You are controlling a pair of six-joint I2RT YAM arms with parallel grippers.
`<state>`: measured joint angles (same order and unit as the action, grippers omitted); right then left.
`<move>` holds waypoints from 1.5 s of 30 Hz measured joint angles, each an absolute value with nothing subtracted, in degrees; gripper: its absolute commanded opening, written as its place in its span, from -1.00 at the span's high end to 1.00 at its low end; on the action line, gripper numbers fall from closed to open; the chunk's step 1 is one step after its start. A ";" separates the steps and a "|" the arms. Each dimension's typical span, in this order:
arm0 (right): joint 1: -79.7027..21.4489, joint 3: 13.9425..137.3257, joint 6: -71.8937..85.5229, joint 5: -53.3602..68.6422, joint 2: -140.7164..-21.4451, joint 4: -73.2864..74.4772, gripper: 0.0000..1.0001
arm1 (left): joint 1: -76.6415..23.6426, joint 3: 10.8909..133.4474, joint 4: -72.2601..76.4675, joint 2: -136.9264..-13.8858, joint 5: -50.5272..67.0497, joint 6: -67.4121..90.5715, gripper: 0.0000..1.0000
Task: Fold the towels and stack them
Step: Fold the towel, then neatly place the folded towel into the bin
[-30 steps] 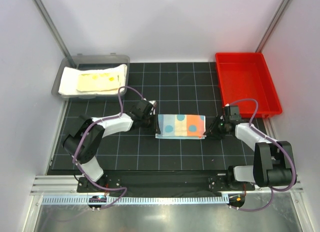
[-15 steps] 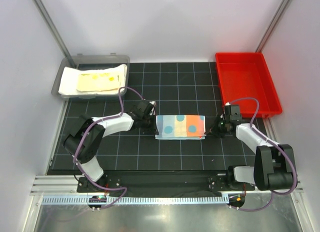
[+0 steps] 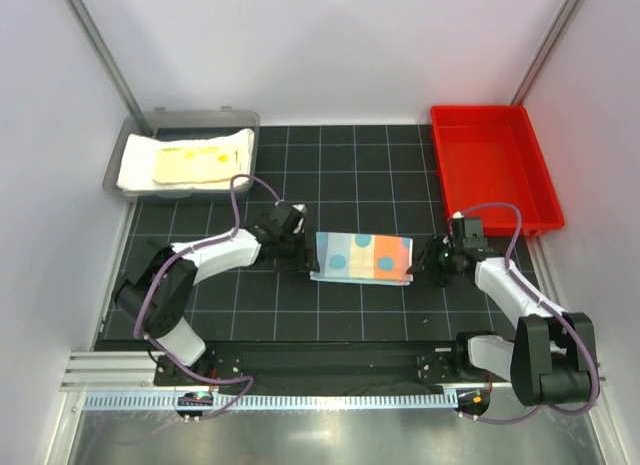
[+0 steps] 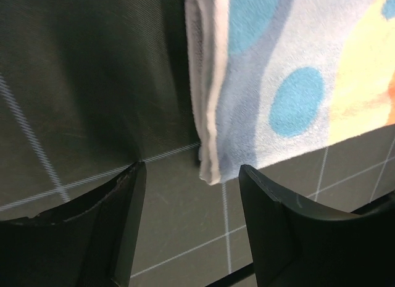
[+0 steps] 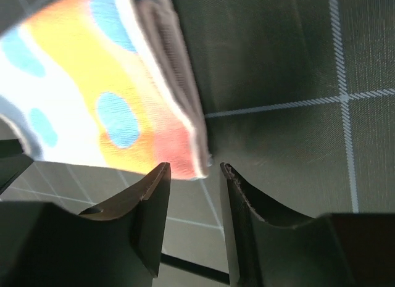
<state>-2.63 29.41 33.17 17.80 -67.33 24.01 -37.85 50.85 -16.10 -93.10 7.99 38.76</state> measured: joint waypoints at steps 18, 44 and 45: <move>-7.51 28.71 39.00 31.68 -76.69 3.44 0.32 | -31.09 57.93 -14.31 -101.47 19.70 34.06 -0.22; -7.55 31.40 38.52 29.19 -57.71 11.53 -0.99 | -31.53 61.60 -14.39 -105.60 22.26 38.02 1.00; -7.55 32.14 38.52 29.08 -56.86 12.12 -0.99 | -31.53 62.85 -15.42 -105.60 21.78 38.33 1.00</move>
